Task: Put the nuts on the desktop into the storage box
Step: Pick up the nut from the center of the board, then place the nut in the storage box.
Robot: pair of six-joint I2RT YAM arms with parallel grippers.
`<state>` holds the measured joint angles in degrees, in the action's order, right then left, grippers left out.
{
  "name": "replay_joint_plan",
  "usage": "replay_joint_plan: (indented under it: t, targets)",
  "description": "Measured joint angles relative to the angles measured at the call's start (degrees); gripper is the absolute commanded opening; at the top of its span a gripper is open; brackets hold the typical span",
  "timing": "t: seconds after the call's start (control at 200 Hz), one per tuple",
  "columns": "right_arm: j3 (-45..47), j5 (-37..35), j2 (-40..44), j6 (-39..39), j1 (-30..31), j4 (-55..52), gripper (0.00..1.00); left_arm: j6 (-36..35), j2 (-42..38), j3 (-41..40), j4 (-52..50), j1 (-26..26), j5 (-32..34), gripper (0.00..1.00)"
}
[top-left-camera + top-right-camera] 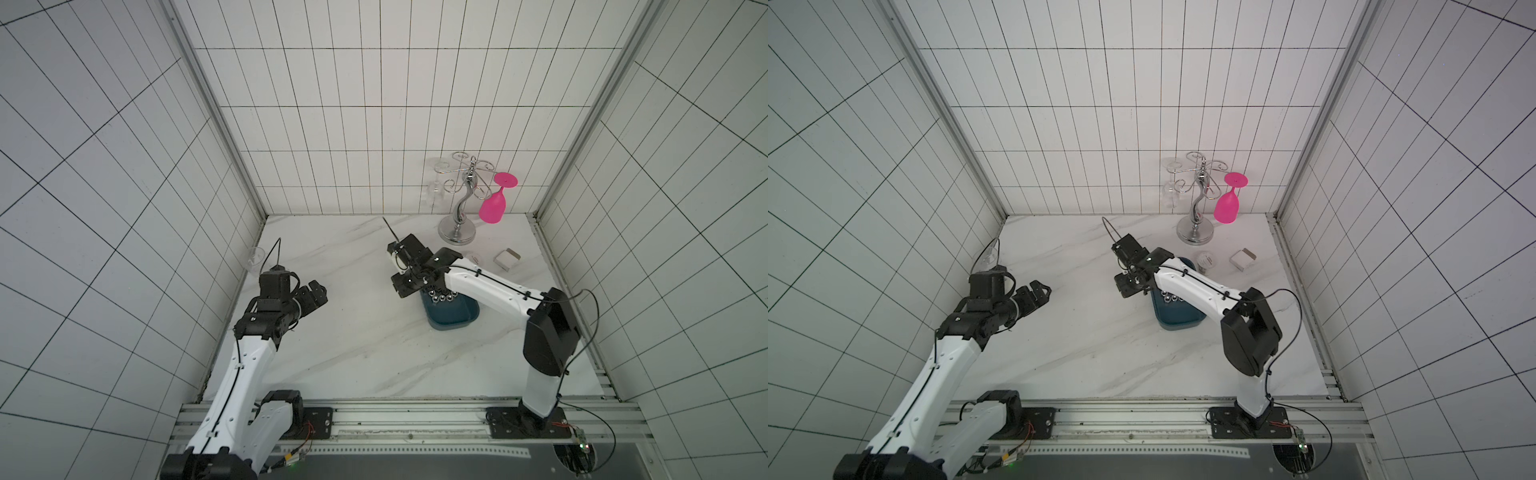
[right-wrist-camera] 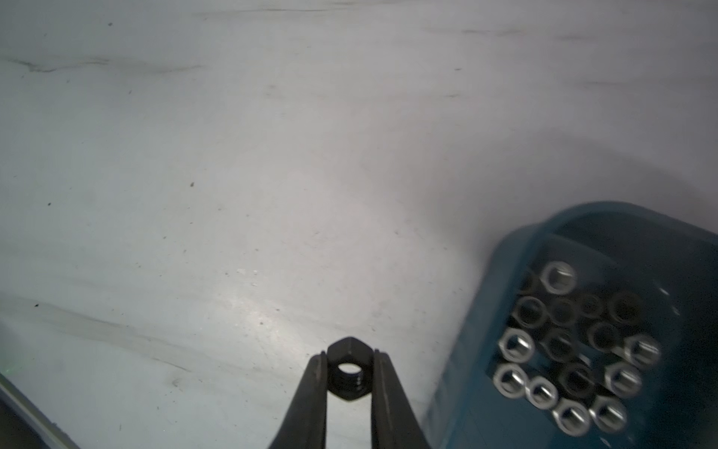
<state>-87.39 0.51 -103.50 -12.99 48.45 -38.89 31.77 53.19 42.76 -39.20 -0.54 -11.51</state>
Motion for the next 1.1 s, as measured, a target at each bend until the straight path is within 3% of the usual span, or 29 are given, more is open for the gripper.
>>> replay_joint_plan:
  t: [0.265, 0.455, 0.82, 0.98, 1.099]
  targets:
    - [15.1, -1.9, 4.2, -3.5, -13.9, -0.4, 0.16, 3.3, 4.8, 0.0, 4.5, 4.0, -1.0, 0.98]
    - [18.2, -0.9, 3.9, -4.0, -16.7, -0.7, 0.18, 6.0, 10.0, 0.0, 8.9, 9.1, -0.5, 0.98]
    - [18.1, 0.8, -2.3, -3.3, -19.1, 0.9, 0.22, 7.4, 13.8, 0.6, 12.4, 9.5, 1.1, 0.98]
    - [17.3, 1.0, -3.2, -2.8, -19.8, 1.0, 0.33, 6.6, 15.8, 3.0, 12.4, 9.5, 2.2, 0.98]
    - [17.0, 1.0, -3.0, -2.2, -20.0, 1.1, 0.53, 5.6, 17.3, 4.7, 12.4, 9.5, 3.8, 0.98]
